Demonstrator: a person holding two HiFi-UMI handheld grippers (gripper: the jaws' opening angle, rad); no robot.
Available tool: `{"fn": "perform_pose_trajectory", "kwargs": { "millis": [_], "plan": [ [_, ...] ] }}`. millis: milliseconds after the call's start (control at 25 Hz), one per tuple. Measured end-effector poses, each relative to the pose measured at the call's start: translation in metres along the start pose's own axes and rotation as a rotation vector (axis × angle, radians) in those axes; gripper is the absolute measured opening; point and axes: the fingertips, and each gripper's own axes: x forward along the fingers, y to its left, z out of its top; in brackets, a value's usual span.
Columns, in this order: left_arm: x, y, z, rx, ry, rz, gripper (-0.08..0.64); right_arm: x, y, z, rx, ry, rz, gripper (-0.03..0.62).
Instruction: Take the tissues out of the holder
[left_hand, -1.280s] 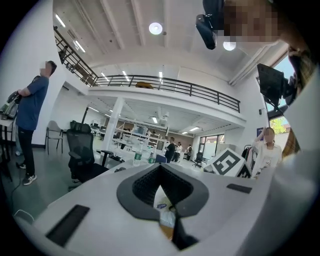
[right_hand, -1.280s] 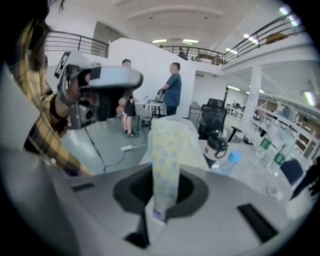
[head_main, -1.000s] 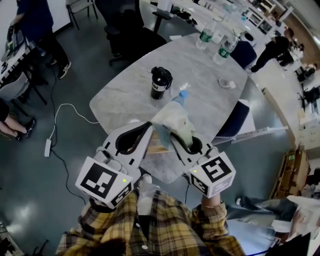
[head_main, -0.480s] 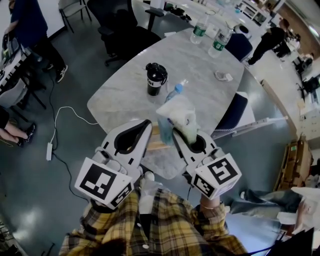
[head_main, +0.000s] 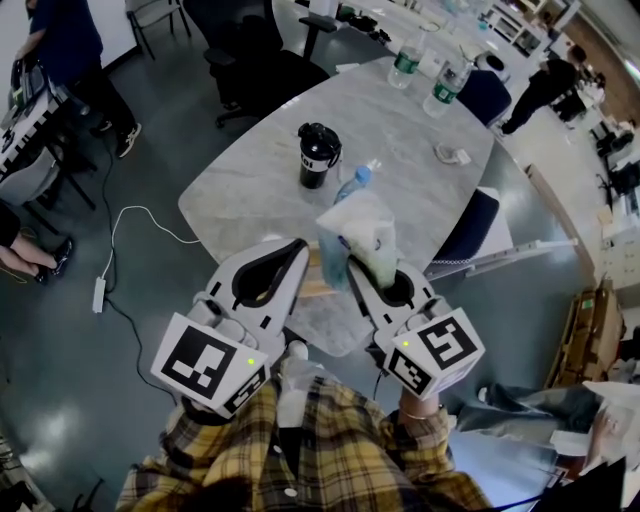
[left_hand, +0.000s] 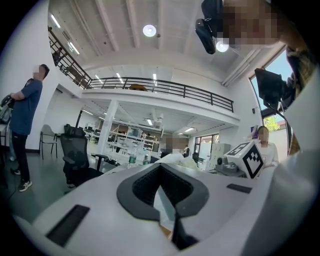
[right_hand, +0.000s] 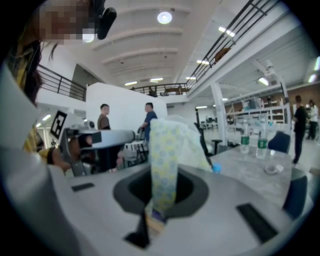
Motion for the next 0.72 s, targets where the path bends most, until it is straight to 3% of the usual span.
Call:
{"fn": "perform_pose_trajectory", "kwargs": {
  "millis": [720],
  "plan": [
    [-0.0015,0.0040,0.0013,-0.001,0.000,0.022,0.018,0.0051,0.0044,-0.0008,-0.002,0.013,0.027,0.043]
  ]
}}
